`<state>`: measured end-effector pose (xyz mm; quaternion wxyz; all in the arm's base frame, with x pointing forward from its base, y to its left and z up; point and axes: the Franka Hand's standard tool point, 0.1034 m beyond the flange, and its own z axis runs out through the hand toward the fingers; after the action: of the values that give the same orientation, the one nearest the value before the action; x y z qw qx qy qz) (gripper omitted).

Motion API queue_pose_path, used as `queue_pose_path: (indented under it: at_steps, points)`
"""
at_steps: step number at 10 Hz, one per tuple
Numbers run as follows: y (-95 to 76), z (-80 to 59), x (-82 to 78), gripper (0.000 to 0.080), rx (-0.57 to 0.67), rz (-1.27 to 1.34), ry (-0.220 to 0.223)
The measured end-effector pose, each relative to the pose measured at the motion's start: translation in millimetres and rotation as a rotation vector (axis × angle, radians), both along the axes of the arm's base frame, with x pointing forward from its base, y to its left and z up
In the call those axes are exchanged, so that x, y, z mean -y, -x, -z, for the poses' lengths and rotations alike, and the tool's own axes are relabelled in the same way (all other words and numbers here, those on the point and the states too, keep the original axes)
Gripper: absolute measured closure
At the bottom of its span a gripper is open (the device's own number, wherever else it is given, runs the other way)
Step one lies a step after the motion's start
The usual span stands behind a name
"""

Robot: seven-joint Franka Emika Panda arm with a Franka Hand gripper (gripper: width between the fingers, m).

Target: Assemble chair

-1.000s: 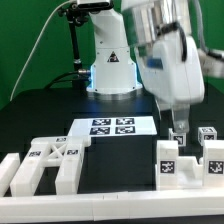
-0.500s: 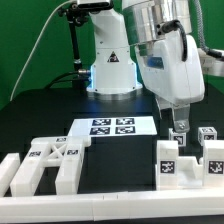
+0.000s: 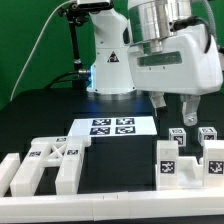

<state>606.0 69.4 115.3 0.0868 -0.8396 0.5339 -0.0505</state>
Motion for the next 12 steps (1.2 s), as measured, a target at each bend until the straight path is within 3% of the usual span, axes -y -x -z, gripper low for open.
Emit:
queue_pose_path:
  at_steps: [2,5,7,9,10,12]
  points:
    - [1.7,-2.3,-11.1,0.015,0.073,-0.07,0.046]
    - [2.5,-0.8,-7.6,0.015,0.081,-0.28,0.09]
    - [9.2,6.2,10.2,0.015,0.164,-0.651,0.237]
    - [10.2,15.5,37.9,0.015,0.217,-0.93,0.383]
    - [11.3,25.0,42.4,0.015,0.219,-0.963,0.402]
    - [11.2,26.3,41.2,0.015,0.221,-0.962,0.398]
